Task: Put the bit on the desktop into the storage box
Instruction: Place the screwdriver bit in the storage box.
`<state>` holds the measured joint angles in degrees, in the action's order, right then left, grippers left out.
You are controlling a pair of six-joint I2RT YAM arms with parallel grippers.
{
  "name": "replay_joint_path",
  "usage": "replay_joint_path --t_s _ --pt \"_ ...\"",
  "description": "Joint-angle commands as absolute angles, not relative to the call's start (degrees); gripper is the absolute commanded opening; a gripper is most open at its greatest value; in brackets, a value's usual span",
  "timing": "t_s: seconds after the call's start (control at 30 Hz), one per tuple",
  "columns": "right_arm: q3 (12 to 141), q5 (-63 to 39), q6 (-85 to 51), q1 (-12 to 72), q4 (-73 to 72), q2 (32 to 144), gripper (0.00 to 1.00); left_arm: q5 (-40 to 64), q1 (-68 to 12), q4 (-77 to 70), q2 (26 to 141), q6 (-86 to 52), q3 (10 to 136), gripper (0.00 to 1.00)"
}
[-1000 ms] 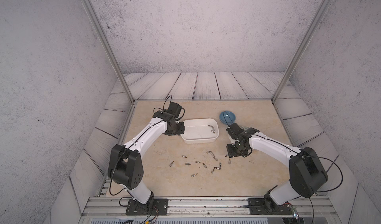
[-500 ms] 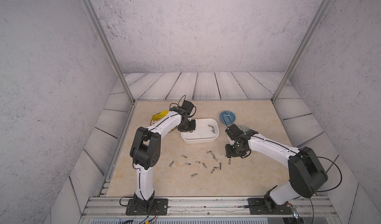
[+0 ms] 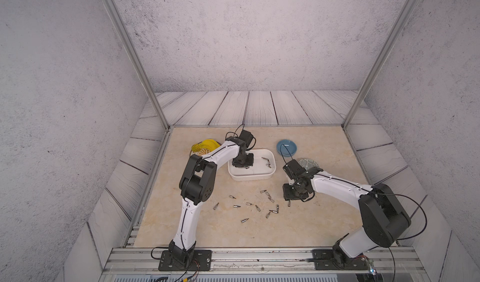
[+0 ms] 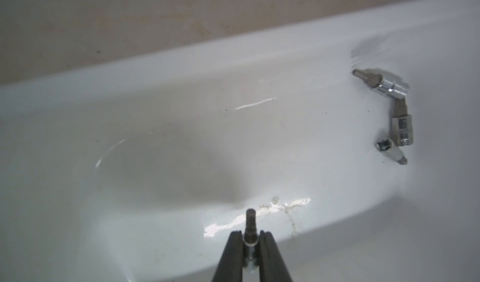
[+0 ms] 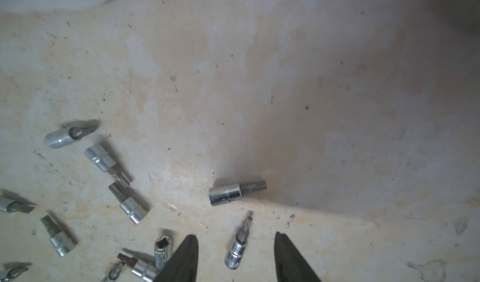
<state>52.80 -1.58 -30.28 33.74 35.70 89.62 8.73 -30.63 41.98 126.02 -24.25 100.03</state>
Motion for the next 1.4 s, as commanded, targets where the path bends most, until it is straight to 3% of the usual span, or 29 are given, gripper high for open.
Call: replay_joint_path --t_s 0.0,0.67,0.9,1.1,1.37 --pt "52.04 -1.86 -30.89 34.1 35.0 91.65 0.51 8.09 -30.94 41.75 127.83 -24.61 101.47 0.0" --pt "48.52 0.61 -32.44 36.74 35.46 91.24 0.4 8.17 -30.94 41.48 130.87 -24.79 102.39 0.0" --pt "48.25 0.44 -32.52 36.92 35.68 91.88 0.31 8.44 -30.94 41.31 130.36 -24.96 102.15 0.19" --pt "48.09 0.35 -32.38 37.41 36.03 92.39 0.26 8.5 -30.94 41.53 130.16 -24.96 102.04 0.27" --pt "48.07 0.17 -32.36 37.66 36.3 92.03 0.11 8.37 -31.03 41.31 128.04 -24.87 102.13 0.34"
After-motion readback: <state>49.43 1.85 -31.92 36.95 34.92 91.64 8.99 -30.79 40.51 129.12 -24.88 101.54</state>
